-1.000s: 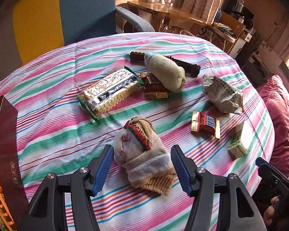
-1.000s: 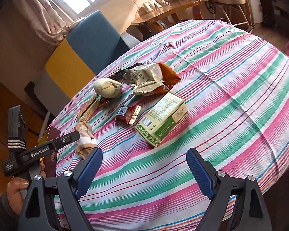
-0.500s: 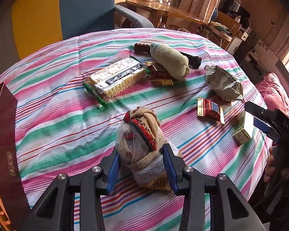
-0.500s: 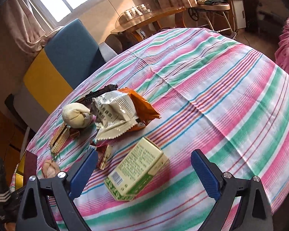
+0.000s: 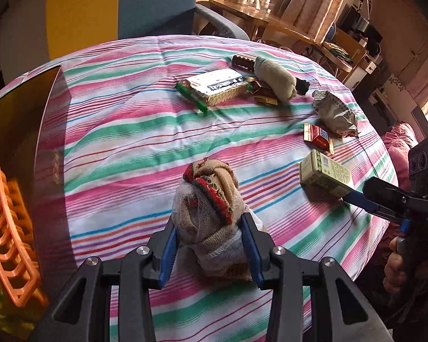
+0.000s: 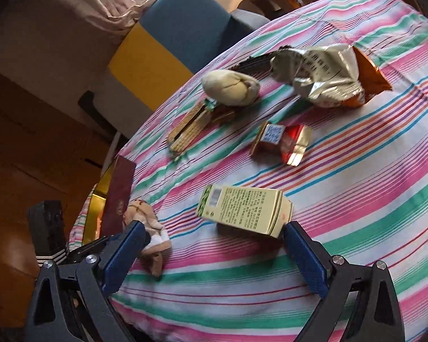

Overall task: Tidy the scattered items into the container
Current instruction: 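Grasp the rolled beige socks with the left tool, then grasp the green-white box with the right tool while the left tool holds the socks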

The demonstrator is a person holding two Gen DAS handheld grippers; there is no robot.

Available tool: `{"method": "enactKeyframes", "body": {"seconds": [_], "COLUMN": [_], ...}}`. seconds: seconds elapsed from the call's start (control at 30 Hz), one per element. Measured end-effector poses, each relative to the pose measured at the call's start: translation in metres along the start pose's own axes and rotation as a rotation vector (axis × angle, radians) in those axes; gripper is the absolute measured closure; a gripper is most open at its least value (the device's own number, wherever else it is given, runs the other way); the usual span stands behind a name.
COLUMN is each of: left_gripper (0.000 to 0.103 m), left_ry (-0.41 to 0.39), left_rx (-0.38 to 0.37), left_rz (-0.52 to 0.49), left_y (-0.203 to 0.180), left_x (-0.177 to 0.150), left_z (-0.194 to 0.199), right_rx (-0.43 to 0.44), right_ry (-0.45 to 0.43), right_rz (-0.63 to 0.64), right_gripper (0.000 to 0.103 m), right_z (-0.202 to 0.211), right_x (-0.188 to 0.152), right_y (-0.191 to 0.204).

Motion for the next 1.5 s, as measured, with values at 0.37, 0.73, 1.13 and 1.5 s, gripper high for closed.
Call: {"method": "enactKeyframes", "body": {"seconds": [0.37, 0.73, 1.13, 1.5], "left_gripper": [0.053, 0.046, 0.045, 0.046], "left_ry": [-0.036, -0.051, -0.038, -0.048], "left_rx": [0.002, 0.008, -0.037, 0.022], "left_rz": [0.019, 0.007, 0.059, 0.042], "left_y": [0.009, 0.005, -0.002, 0.001], "left_x": [-0.014, -0.020, -0.010, 0.005], "left_z": [0.023, 0.034, 0.023, 0.005], "right_rx": [-0.223, -0.420, -0.396, -0.333], "right_ry": [-0.060, 0.102, 0.047, -0.049], "right_rz": [0.325, 0.513, 0.429, 0.285], "right_gripper": [0.004, 0.042, 0.071, 0.060], "right_z": [0.014, -0.028, -0.005, 0.004], "right_x": [-0.003, 0.014, -0.030, -0.039], "right_y": [0.030, 0.025, 0.028, 0.029]}}
Point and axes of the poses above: each gripper's, at about its wrist camera, not at the fingertips, and z roughly against the way its jaws point, y to its left, x to its top, the point moved 5 cm from there along -z, roughly the way its jaws point, and after that the axes turned 10 degrees about -z, right-handed, at the moved point
